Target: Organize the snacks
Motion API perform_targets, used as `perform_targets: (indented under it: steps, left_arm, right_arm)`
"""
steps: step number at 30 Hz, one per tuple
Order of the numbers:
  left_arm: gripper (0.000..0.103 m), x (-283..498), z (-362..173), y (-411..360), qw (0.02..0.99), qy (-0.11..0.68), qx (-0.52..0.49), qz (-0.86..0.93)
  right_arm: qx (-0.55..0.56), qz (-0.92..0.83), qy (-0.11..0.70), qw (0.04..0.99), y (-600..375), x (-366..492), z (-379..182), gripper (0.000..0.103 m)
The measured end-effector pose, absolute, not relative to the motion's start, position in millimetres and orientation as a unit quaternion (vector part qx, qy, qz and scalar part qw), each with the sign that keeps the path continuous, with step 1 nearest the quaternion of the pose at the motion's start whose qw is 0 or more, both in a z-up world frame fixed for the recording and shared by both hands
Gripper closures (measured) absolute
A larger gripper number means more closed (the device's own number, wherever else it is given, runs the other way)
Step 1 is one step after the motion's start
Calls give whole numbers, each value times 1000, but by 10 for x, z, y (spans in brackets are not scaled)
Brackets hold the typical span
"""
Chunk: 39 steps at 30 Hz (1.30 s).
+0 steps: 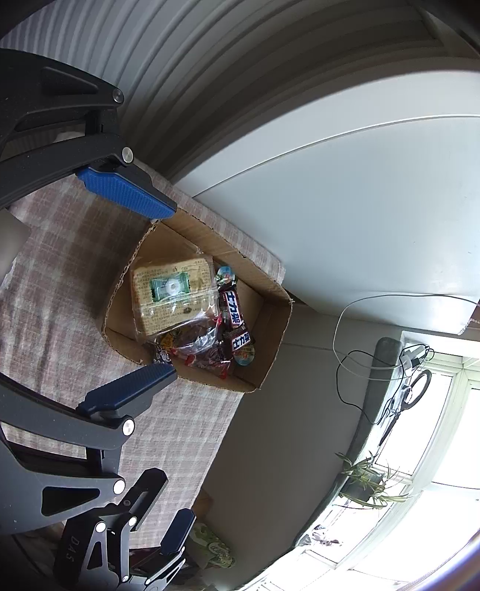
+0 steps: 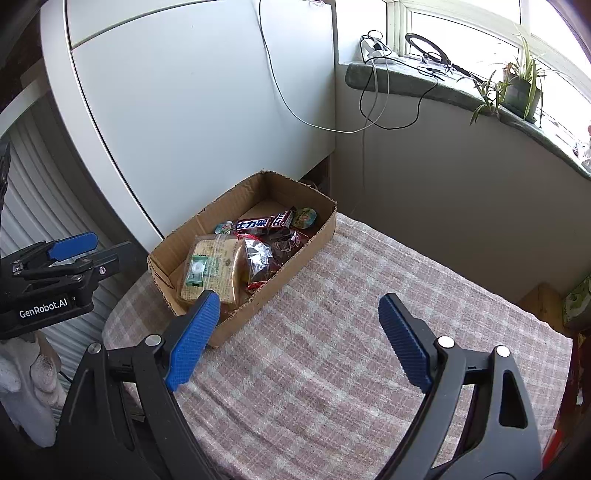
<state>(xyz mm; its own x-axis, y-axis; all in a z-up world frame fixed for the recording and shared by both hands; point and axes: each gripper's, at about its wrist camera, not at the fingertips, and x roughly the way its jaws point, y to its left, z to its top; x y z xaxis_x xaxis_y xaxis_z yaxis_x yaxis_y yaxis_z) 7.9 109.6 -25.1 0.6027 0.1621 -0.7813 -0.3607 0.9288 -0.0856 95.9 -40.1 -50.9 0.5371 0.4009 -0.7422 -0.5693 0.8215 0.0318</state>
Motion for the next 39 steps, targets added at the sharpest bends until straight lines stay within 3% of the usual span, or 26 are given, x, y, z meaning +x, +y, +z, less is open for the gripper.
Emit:
perform_targets:
  steps: [39]
  left_arm:
    - [22,-3,-233,961,889,425,-105,137]
  right_arm:
    - [-86,268,397,874,-508,842,-525,13]
